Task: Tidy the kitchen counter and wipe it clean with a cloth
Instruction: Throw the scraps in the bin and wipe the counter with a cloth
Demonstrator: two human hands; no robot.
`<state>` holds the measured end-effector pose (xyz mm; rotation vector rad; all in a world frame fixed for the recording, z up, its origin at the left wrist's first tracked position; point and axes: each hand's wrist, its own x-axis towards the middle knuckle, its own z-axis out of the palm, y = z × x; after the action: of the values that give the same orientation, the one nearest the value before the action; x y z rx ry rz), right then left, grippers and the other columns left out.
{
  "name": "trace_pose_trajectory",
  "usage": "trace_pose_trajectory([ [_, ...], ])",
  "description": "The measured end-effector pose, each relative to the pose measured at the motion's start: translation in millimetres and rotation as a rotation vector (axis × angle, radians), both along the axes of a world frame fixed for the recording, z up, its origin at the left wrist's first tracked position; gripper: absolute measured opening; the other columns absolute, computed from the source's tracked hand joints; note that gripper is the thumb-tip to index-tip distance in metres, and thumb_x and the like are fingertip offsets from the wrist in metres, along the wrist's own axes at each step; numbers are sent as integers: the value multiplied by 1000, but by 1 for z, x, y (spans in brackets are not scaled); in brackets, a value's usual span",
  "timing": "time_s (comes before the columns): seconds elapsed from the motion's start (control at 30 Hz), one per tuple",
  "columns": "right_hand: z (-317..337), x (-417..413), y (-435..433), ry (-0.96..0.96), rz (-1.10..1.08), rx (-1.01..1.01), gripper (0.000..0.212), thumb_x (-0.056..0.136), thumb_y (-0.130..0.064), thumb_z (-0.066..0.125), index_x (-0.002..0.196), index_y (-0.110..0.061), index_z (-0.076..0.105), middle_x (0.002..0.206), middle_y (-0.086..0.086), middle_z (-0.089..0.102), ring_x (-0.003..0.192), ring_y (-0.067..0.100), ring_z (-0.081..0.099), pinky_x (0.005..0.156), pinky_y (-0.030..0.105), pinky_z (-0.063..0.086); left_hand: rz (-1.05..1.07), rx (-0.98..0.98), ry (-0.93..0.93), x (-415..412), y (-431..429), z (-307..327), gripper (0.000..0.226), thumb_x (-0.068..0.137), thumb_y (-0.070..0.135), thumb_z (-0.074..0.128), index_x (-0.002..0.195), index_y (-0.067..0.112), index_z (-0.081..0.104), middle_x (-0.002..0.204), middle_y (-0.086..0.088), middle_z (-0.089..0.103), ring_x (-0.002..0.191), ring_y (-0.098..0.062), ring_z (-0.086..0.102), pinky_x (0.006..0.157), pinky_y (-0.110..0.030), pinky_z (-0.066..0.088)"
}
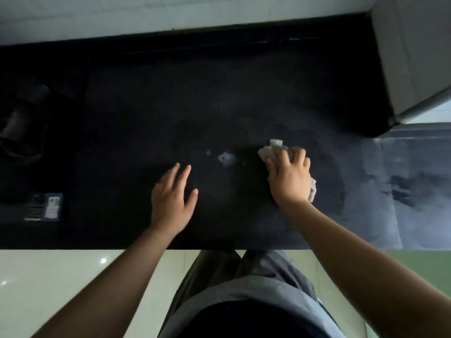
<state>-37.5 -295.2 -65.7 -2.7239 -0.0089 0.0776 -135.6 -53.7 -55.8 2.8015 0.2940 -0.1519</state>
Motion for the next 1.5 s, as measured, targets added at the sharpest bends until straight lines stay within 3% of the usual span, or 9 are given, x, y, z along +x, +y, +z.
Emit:
trace_pose_trajectory([
  [0.1,1,18,41,11,-128,-9,35,94,-36,44,120,-13,51,125,21,44,101,40,46,76,45,42,-23,72,-7,8,42,-1,59,87,46,36,137,17,45,144,-15,43,129,-35,42,99,-54,38],
  [0.27,-1,-2,69,-3,-4,-34,33,94,-34,44,123,-19,51,123,17,45,100,39,45,74,45,43,-58,139,-3,29,97,-16,51,91,37,49,138,20,42,153,-12,26,139,-34,25,108,-59,23],
  [0.33,-1,-16,64,-18,-13,-50,34,94,-31,46,124,-18,51,126,19,45,104,40,45,73,46,45,-84,110,-2,35,107,-24,53,91,42,41,140,22,39,154,-12,24,140,-35,21,110,-59,18],
  [0.6,0,13,101,-7,-401,-56,33,97,-32,37,122,-14,46,128,18,39,109,35,42,63,37,33,-76,55,-21,37,114,-32,54,89,45,37,140,28,39,152,-6,29,140,-28,23,111,-54,17],
  [0.83,-5,-29,129,-63,23,-88,35,90,-35,47,121,-19,52,123,19,49,96,40,50,71,45,47,-72,38,-32,38,115,-34,54,87,46,37,138,29,39,151,-5,31,139,-28,26,109,-55,19],
  [0.97,-10,-18,107,-94,-124,-139,38,89,-36,41,119,-16,54,121,21,50,95,43,49,75,49,44,-69,53,-14,38,116,-36,54,88,47,37,139,31,37,153,-3,28,140,-26,22,111,-53,15],
  [1.13,-11,34,150,-106,-298,-58,34,93,-33,43,120,-15,53,124,20,48,101,41,48,78,48,42,-67,57,-5,39,117,-35,54,89,48,36,140,31,36,153,-3,27,141,-26,21,111,-53,16],
  [1.4,-11,-18,151,-152,232,-38,31,89,-36,51,113,-18,59,117,15,54,90,34,53,71,41,47,-60,39,-20,39,116,-35,54,87,46,39,139,30,39,152,-4,29,139,-27,24,110,-54,17],
  [1.5,-13,-4,131,-172,192,-50,32,90,-36,49,114,-16,57,115,19,54,91,37,52,72,42,48,-57,35,-17,39,117,-35,54,88,46,39,139,31,38,152,-4,31,140,-26,24,110,-54,17],
])
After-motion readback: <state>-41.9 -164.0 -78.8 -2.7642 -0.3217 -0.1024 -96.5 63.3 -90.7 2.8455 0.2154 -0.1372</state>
